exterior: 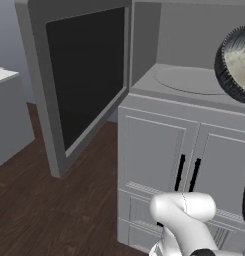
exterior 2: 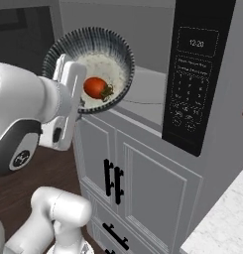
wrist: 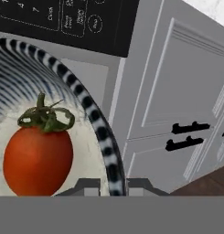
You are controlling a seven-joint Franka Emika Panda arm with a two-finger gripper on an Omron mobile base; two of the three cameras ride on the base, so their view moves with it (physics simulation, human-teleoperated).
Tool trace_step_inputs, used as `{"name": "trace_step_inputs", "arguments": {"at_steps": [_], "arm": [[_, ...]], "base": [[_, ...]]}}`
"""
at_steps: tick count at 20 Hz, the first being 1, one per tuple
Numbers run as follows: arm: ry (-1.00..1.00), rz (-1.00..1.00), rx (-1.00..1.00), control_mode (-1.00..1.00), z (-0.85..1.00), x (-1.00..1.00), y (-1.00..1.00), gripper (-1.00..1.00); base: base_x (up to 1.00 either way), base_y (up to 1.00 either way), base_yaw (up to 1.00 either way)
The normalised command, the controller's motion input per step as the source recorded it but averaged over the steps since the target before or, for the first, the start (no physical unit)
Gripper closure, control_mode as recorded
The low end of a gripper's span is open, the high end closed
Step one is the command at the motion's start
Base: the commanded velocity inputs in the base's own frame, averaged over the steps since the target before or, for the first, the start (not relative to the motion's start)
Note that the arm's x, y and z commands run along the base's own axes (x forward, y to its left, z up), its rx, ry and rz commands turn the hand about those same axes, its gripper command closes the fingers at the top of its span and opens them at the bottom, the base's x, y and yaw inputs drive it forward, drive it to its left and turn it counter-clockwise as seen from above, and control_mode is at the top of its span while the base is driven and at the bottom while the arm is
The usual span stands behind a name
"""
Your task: Pick the tomato from the sink and place it in the bowl. Then pick the bowl and place it in the microwave. Then close the microwave door and press the start button.
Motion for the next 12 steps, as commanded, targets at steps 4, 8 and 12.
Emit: {"name": "trace_step_inputs", "arguments": {"at_steps": [4,8,12], "arm": [[0.04,0.00,0.02,-1.00,0.00,0.87,-0.01,1.00],[0.01,0.00,0.01,-1.00,0.00,0.81,-0.07,1.00],[0.00,0.00,0.01,-1.00,0.00,0.83,-0.17,1.00]], "base": [[0.00,0.00,0.00],[0.00,0.00,0.00],[0.00,0.00,0.00]]}}
